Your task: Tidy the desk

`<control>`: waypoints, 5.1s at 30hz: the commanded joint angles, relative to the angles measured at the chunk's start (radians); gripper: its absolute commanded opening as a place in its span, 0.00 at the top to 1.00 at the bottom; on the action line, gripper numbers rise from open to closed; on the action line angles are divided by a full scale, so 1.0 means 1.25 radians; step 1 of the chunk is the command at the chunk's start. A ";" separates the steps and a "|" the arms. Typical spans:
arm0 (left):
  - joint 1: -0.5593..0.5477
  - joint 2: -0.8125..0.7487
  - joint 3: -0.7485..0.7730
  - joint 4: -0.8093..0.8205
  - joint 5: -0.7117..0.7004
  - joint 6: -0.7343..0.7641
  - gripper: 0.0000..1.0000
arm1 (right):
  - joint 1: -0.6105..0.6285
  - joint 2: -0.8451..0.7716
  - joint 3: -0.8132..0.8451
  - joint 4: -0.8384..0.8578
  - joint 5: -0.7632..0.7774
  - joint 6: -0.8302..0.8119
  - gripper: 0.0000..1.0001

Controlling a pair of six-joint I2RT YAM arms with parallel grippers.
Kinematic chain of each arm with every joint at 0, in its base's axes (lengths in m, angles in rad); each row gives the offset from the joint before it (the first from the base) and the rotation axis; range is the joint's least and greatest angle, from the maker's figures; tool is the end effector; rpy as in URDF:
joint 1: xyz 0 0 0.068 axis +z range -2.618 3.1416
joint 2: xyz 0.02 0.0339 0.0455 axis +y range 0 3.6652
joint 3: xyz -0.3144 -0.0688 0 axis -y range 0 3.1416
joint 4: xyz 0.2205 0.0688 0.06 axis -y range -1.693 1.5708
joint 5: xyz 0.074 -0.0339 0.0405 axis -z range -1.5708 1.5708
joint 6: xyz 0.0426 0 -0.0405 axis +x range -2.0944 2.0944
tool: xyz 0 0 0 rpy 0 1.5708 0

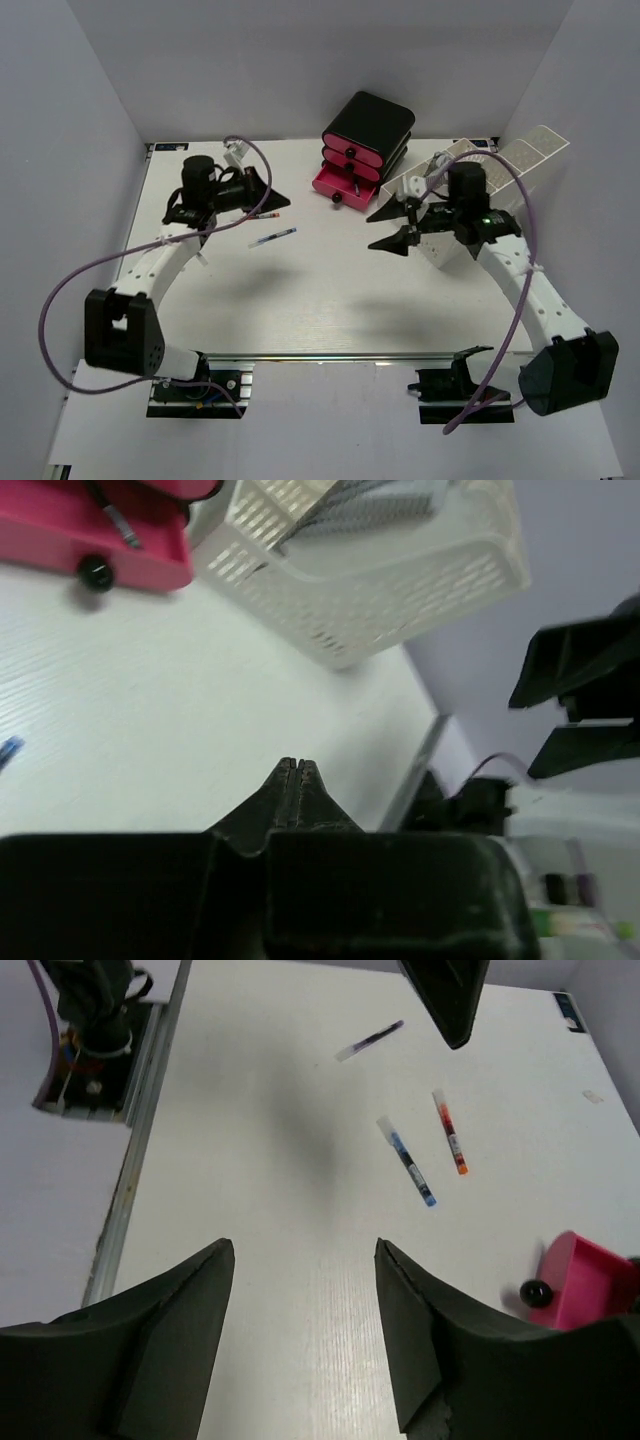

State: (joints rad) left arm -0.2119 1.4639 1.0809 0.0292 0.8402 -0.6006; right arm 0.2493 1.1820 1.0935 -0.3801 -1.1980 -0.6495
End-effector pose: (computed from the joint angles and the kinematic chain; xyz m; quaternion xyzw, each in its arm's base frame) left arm 0.2959 -0.0961 0.3639 0.0841 0.7801 -0.5137 0.3472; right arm 0.1895 0.0892 0.4043 -0.5716 0.5055 0.3848 0.5193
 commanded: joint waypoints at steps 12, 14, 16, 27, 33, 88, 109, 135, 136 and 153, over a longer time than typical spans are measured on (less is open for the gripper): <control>0.023 -0.582 -0.281 -0.183 -0.684 0.315 0.07 | 0.286 0.500 0.365 -0.183 0.395 -0.306 0.33; 0.023 -0.596 -0.276 -0.199 -0.698 0.316 0.06 | 0.307 0.573 0.411 -0.164 0.413 -0.304 0.39; 0.023 -0.610 -0.276 -0.200 -0.709 0.323 0.06 | 0.320 0.643 0.471 -0.162 0.425 -0.322 0.47; 0.016 -0.666 -0.279 -0.211 -0.753 0.336 0.06 | 0.393 0.837 0.635 -0.040 0.530 -0.227 0.72; 0.016 -0.667 -0.278 -0.210 -0.747 0.337 0.05 | 0.387 0.887 0.668 0.000 0.551 -0.153 0.59; 0.016 -0.670 -0.294 -0.204 -0.799 0.336 0.05 | 0.361 0.733 0.542 -0.161 0.501 0.046 1.00; 0.016 -0.663 -0.312 -0.196 -0.837 0.337 0.05 | 0.187 0.571 0.512 -0.084 0.824 0.403 1.00; 0.016 -0.664 -0.312 -0.193 -0.823 0.337 0.05 | 0.187 0.765 0.657 -0.073 1.021 0.333 1.00; 0.016 -0.664 -0.311 -0.193 -0.823 0.337 0.05 | 0.187 0.770 0.664 -0.074 1.021 0.328 1.00; 0.016 -0.659 -0.314 -0.191 -0.822 0.337 0.05 | 0.188 0.853 0.741 -0.092 1.014 0.257 1.00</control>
State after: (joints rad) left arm -0.1871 0.6399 0.6949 -0.2310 -0.1947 -0.1867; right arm 0.4801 2.2353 1.9667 -0.4988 0.0525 -0.3027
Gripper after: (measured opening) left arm 0.944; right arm 0.154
